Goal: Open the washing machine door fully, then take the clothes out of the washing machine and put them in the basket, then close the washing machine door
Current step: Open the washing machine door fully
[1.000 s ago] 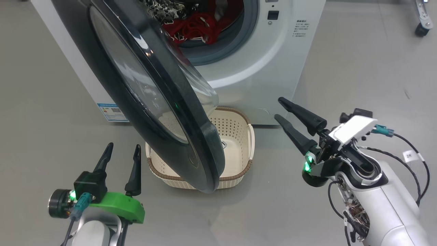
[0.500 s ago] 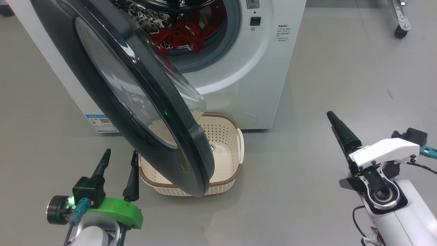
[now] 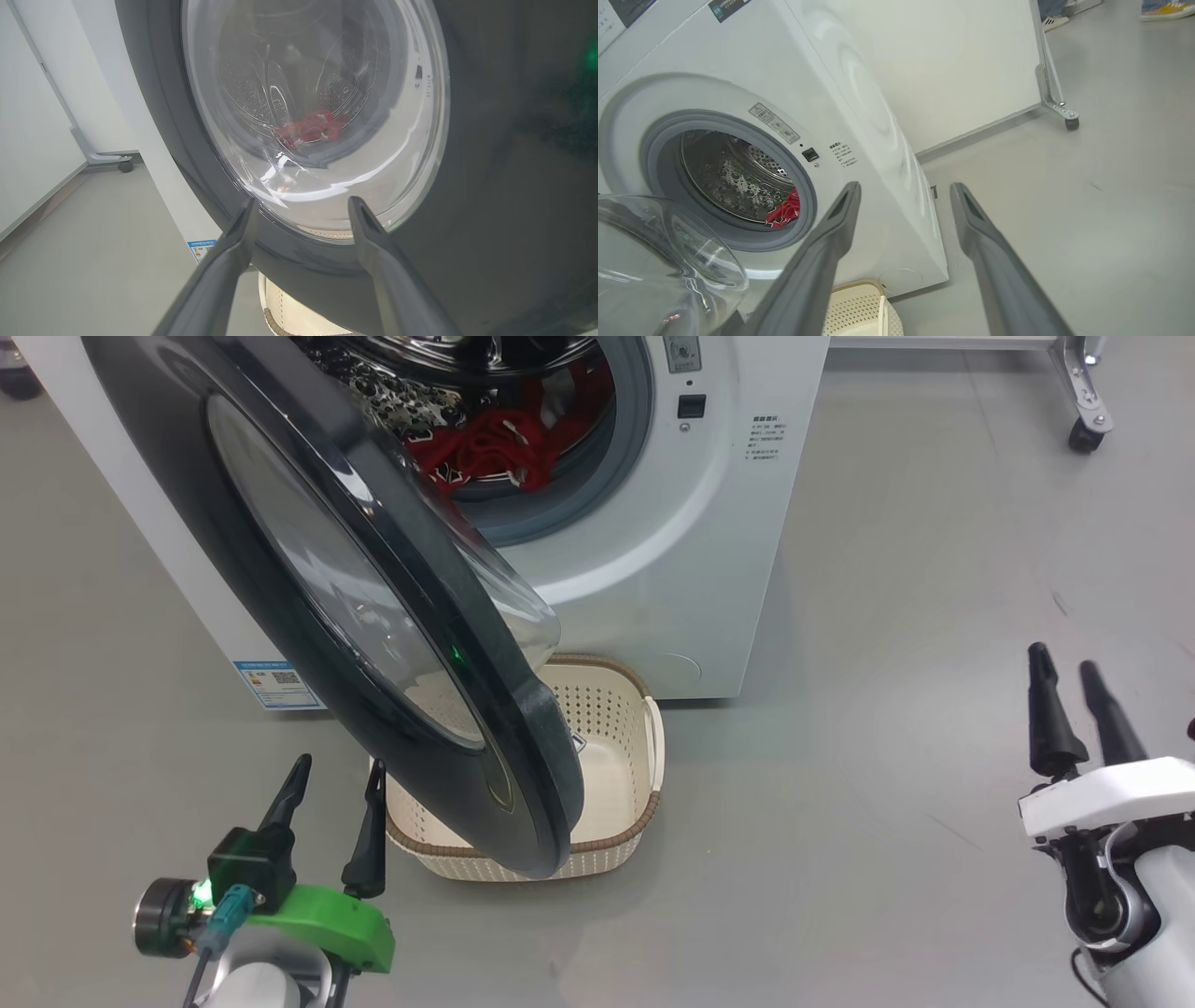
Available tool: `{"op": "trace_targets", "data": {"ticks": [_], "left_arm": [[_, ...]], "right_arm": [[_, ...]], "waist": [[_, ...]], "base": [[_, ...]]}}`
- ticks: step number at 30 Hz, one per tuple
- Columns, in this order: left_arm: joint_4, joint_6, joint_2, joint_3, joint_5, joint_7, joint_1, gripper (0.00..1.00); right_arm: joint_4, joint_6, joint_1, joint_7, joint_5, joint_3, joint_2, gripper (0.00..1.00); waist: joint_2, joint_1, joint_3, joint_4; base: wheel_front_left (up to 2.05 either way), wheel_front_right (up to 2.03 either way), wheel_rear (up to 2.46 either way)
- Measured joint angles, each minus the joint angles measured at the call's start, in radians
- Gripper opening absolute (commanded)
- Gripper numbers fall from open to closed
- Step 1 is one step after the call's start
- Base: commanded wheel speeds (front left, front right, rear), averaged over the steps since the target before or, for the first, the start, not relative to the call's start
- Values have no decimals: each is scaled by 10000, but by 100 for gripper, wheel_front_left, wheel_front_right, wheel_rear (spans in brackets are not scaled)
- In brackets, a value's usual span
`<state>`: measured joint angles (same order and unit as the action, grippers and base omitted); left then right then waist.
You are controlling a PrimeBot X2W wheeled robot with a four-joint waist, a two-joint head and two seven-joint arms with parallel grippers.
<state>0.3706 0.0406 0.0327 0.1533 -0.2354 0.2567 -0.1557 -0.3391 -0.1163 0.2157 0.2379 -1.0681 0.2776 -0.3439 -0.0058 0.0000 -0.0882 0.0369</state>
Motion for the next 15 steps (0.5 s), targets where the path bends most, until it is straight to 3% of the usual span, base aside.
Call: {"op": "trace_targets", "data": {"ticks": [2,7,15], "left_arm": [[12,2,2,10,0,0,35,100],[46,6,2,17,0,0,128,100],[69,13,2,33,0,0,149,100]], "right_arm": [[35,234,0,508,867,150,-265,100],[286,913,0,385,2477,316,-577,100],[1087,1950,-234,228,4253,159,-525,100]], "waist": [[0,0,24,-7],[0,0,75,-31],[0,0,161,-68]], "base": [[0,0,0],[0,0,0],[0,0,0]]}}
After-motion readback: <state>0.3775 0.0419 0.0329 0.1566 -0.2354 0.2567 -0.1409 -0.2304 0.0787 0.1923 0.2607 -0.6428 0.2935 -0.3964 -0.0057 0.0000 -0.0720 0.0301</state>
